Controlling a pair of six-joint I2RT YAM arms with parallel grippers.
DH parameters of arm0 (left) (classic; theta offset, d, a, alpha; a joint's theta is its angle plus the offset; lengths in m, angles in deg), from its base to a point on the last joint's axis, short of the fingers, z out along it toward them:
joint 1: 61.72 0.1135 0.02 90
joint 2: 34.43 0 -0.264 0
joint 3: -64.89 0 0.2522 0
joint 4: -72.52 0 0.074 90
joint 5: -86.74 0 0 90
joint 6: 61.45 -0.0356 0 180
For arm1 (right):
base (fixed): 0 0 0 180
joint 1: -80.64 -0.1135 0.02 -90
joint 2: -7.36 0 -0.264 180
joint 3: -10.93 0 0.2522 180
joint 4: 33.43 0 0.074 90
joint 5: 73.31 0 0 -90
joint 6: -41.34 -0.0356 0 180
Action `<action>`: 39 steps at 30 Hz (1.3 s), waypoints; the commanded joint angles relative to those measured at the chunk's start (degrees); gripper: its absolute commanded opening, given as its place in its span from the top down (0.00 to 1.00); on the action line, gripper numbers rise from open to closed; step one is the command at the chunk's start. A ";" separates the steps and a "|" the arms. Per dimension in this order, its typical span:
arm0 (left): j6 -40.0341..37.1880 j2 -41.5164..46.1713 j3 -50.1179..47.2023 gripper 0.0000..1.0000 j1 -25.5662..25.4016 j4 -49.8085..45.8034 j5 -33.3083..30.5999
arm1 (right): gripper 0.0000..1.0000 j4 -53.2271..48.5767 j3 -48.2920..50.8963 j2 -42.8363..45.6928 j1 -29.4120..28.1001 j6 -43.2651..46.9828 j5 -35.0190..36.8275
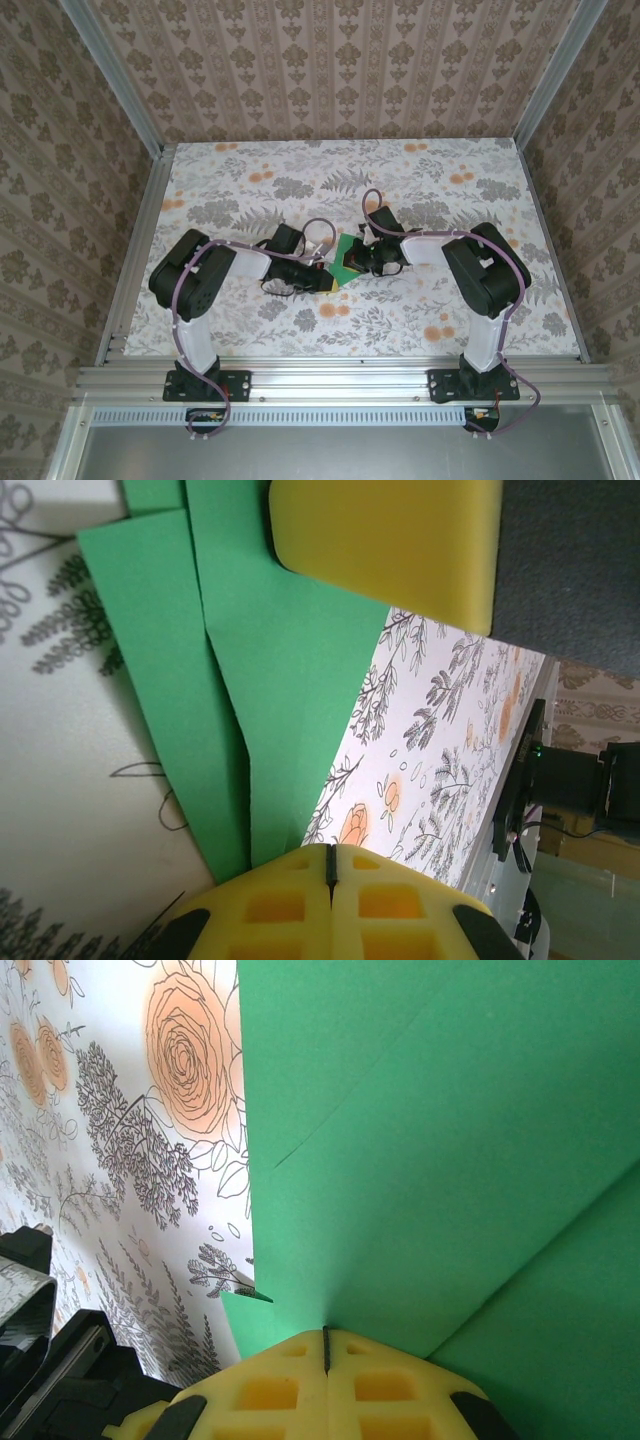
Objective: Fold a paper plane with a square sheet of paper (pick it up from the middle)
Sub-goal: Fourth fold the wing at the center of the table.
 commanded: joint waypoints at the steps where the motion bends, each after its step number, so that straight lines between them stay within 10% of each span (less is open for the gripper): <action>1: 0.10 3.59 0.17 1.00 0.53 -3.81 -0.64 | 0.94 -8.56 1.04 -3.92 -0.16 1.15 6.33; 39: -1.77 -3.52 1.85 1.00 1.41 -10.57 -8.95 | 0.92 1.33 4.29 3.00 -1.68 -2.19 -2.50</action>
